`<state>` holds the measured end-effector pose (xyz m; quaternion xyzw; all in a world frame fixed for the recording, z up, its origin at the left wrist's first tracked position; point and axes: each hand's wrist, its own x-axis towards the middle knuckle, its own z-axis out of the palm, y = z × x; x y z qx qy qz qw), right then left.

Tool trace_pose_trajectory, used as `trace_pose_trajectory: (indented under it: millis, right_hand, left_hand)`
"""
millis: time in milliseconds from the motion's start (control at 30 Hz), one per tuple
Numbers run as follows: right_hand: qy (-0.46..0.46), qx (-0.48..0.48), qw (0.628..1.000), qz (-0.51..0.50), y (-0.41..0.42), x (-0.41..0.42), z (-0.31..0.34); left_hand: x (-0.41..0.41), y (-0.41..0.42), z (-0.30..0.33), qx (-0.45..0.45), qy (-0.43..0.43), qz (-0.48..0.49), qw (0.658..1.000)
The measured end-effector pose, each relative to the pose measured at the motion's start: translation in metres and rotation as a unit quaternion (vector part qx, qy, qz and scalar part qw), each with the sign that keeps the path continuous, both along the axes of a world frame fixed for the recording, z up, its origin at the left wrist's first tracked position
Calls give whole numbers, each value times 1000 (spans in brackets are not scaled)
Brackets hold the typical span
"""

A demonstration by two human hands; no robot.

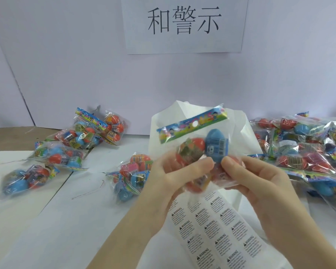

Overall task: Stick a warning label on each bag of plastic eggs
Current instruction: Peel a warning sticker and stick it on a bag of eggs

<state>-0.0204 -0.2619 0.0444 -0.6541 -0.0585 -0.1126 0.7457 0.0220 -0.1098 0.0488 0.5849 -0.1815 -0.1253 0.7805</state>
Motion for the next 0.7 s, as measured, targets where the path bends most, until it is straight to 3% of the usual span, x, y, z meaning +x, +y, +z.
trace_pose_trajectory:
  millis: [133,567,700]
  right_hand:
    - [10,59,998,-34,-2,2,-2]
    - [117,183,974,58,-2,4,-1]
    - [121,231,963,72,-5,4,-1]
  left_hand:
    - [2,3,-1,15,-18,0,1000]
    - [3,7,-2,-92,50,-75,992]
    - [2,5,1,-98,64,-52,992]
